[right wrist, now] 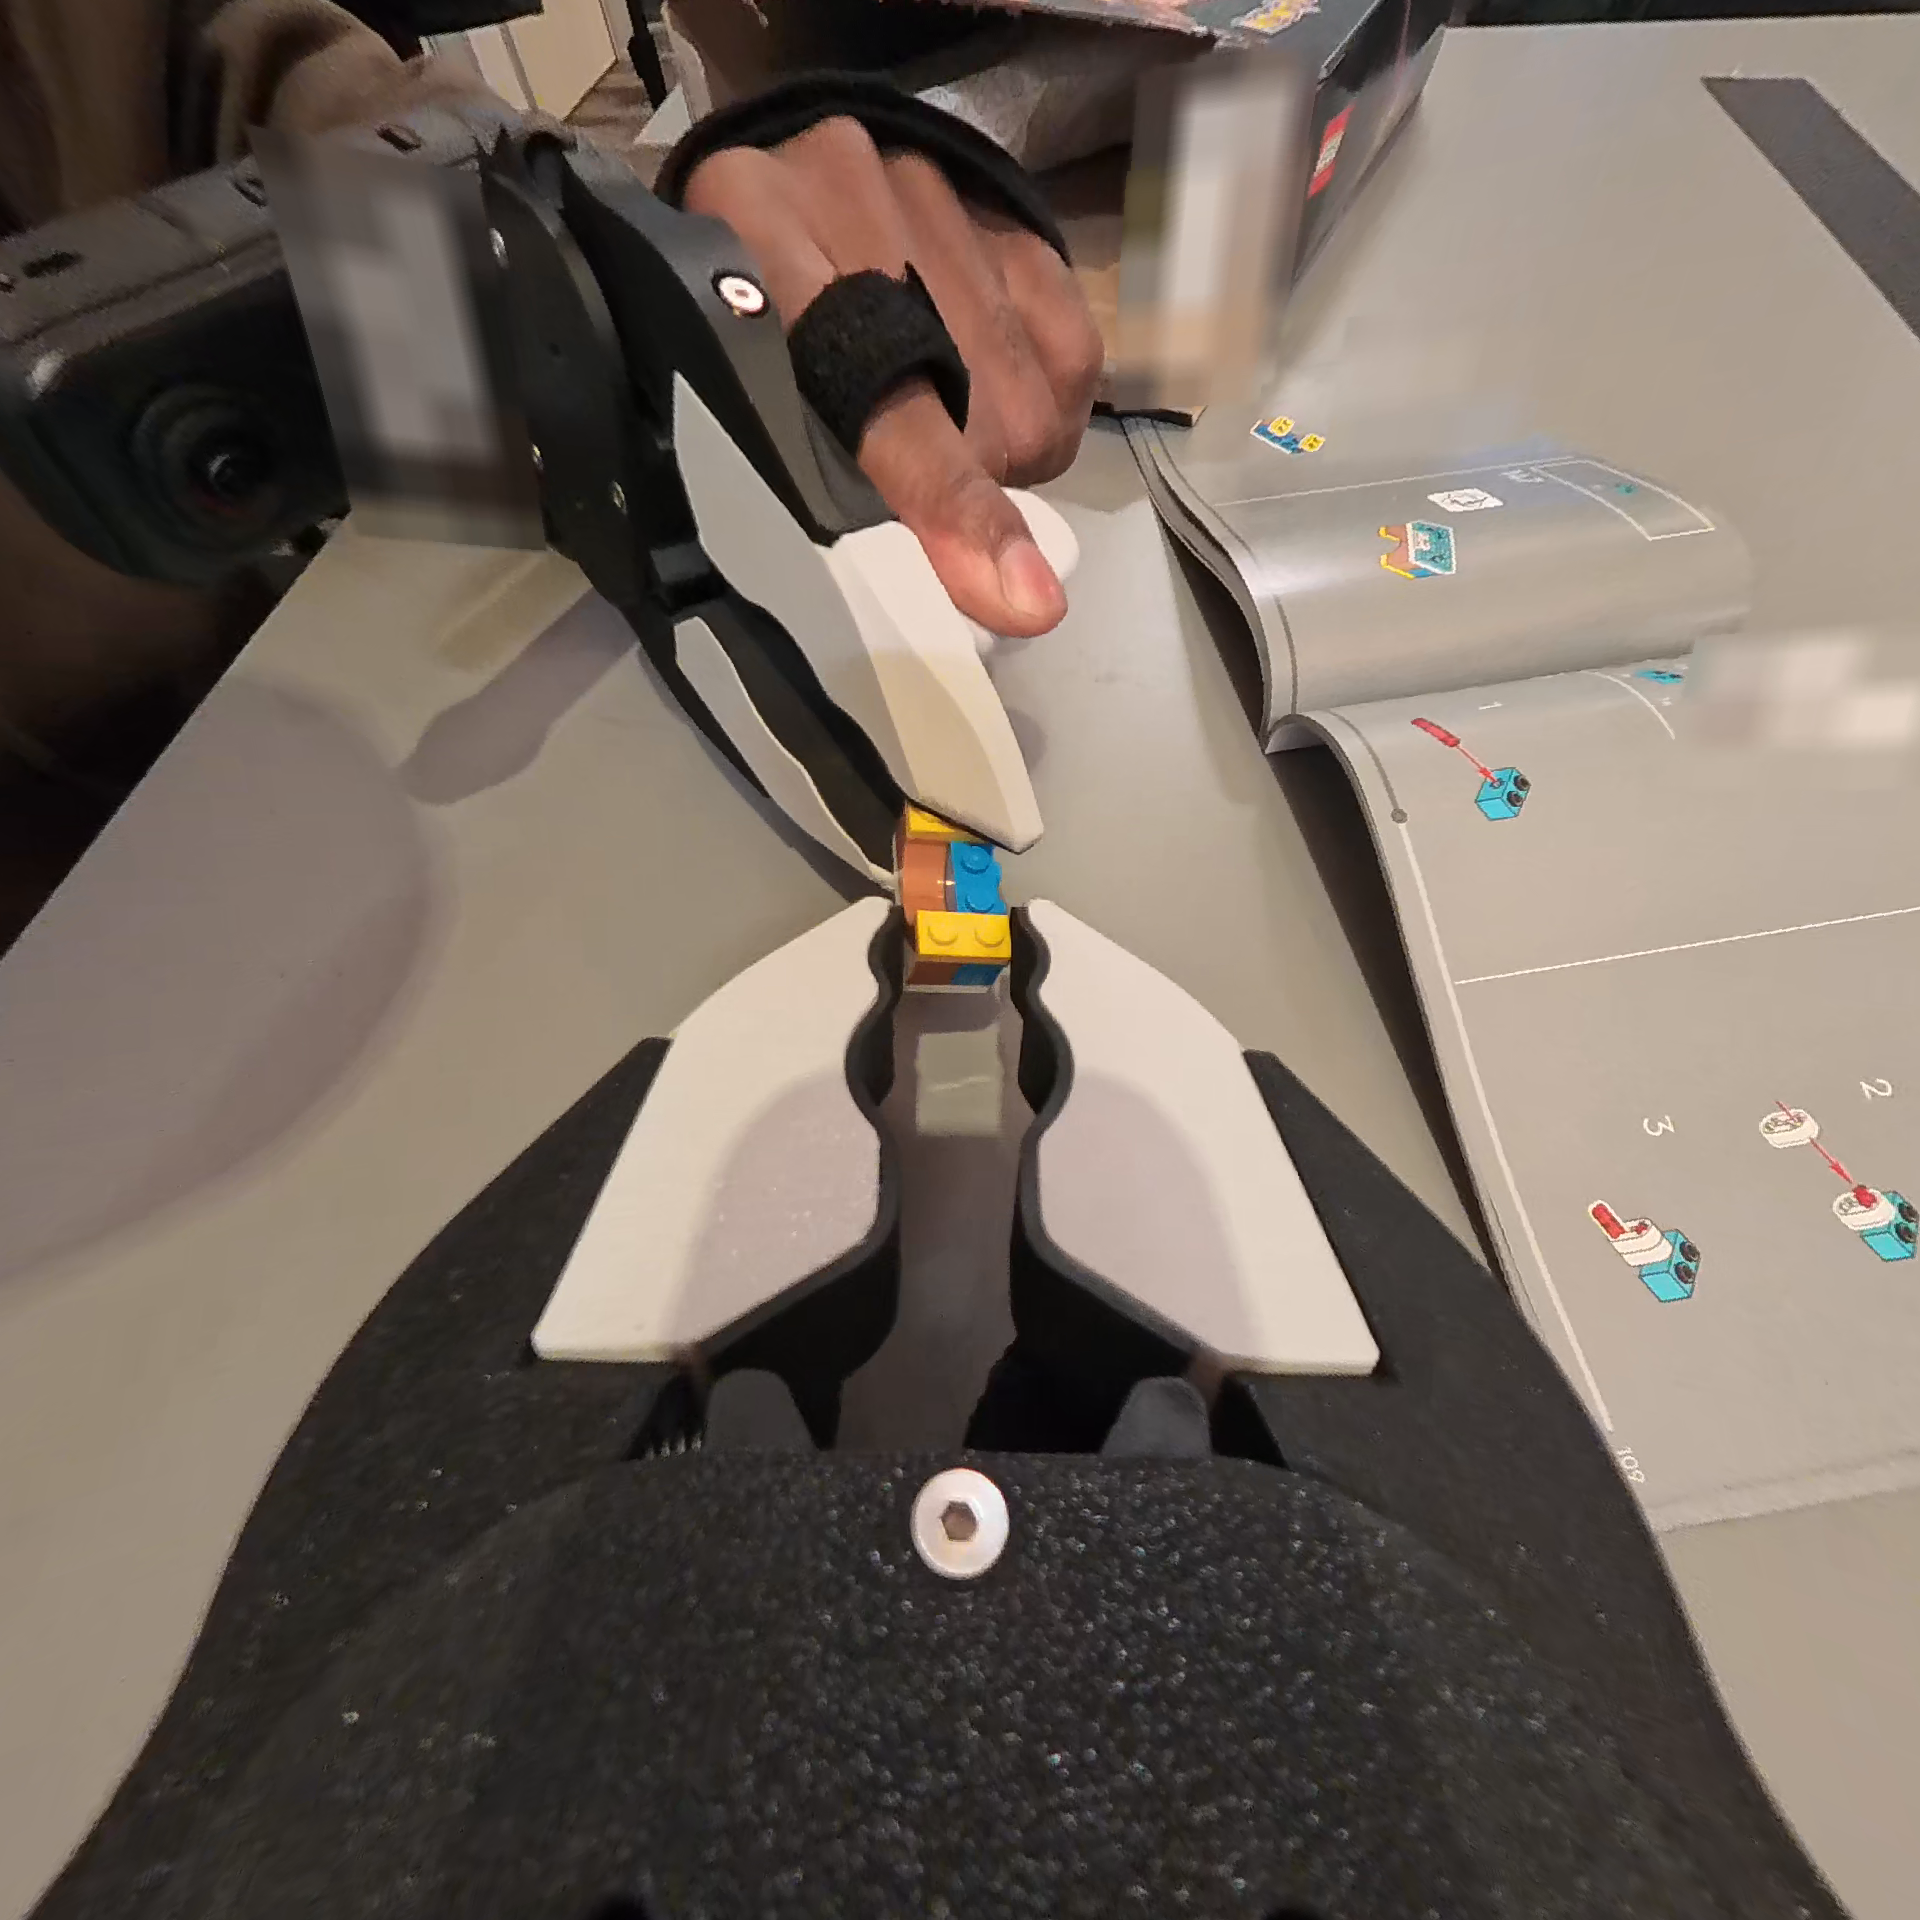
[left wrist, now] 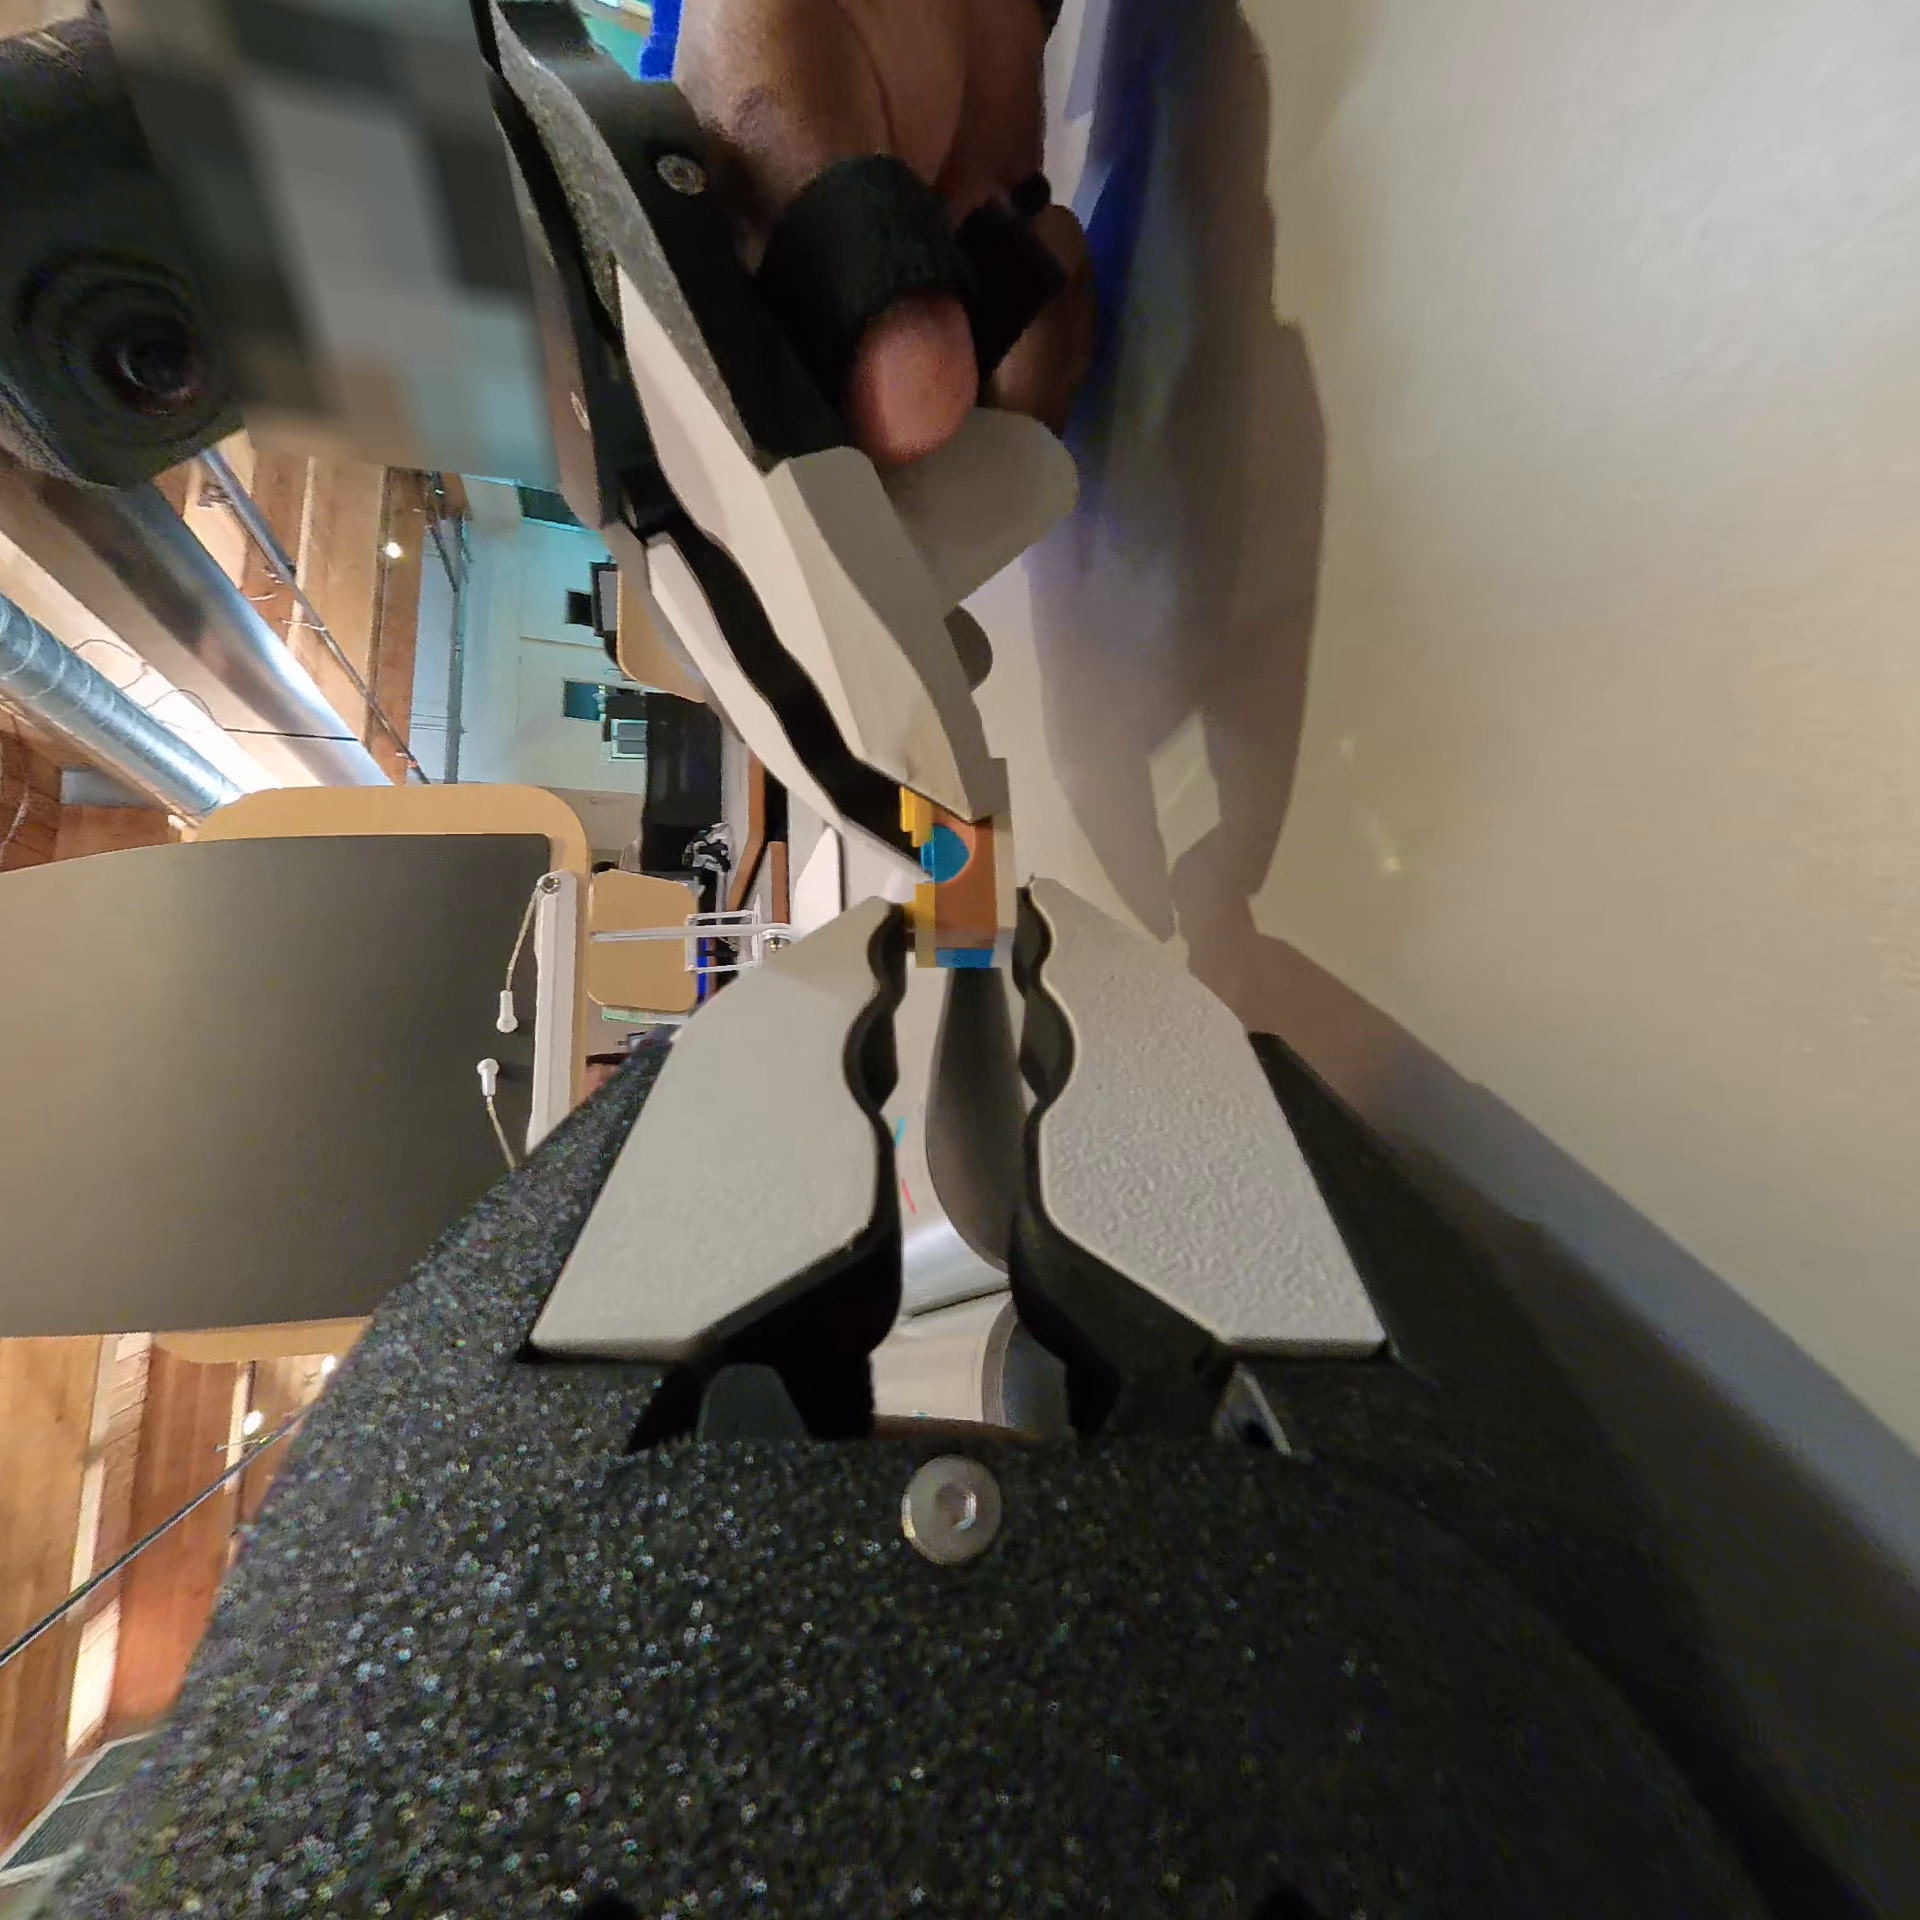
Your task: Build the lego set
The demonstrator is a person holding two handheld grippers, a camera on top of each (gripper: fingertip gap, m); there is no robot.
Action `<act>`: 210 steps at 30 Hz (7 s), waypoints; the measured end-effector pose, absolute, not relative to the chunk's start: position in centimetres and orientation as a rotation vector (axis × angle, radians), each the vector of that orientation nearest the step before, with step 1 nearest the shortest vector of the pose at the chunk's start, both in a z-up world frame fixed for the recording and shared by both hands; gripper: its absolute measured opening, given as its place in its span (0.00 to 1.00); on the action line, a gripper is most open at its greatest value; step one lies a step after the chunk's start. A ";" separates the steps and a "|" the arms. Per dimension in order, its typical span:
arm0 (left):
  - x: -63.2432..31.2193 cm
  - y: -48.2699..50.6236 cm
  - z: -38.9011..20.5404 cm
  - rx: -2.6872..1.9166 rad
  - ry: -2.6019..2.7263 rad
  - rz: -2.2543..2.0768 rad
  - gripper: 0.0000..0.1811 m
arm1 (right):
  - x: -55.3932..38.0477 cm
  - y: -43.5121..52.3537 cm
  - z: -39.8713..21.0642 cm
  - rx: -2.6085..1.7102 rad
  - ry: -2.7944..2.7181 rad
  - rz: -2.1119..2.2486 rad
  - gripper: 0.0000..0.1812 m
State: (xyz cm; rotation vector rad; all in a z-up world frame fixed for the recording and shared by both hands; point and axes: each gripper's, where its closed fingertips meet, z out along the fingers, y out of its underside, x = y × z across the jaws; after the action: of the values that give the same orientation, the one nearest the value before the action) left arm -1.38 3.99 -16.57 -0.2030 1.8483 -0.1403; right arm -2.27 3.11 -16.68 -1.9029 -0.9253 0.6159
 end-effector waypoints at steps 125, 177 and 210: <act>-2.6 7.5 -14.7 -0.841 1.691 -0.955 0.20 | 31.0 -5.6 -21.3 -2.797 -0.863 0.090 0.09; -3.0 8.4 -15.6 -0.900 1.732 -0.894 0.18 | 30.0 -4.7 -14.5 -2.614 -0.900 -0.071 0.11; -2.7 8.9 -15.6 -0.892 1.698 -0.825 0.15 | 32.8 1.6 -19.2 -2.618 -0.953 0.358 0.00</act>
State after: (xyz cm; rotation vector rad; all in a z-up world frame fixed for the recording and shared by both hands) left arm -2.75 8.89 -15.59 -0.8917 1.6977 -0.8247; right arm 32.79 1.64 -19.25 -2.6177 -0.9535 0.3584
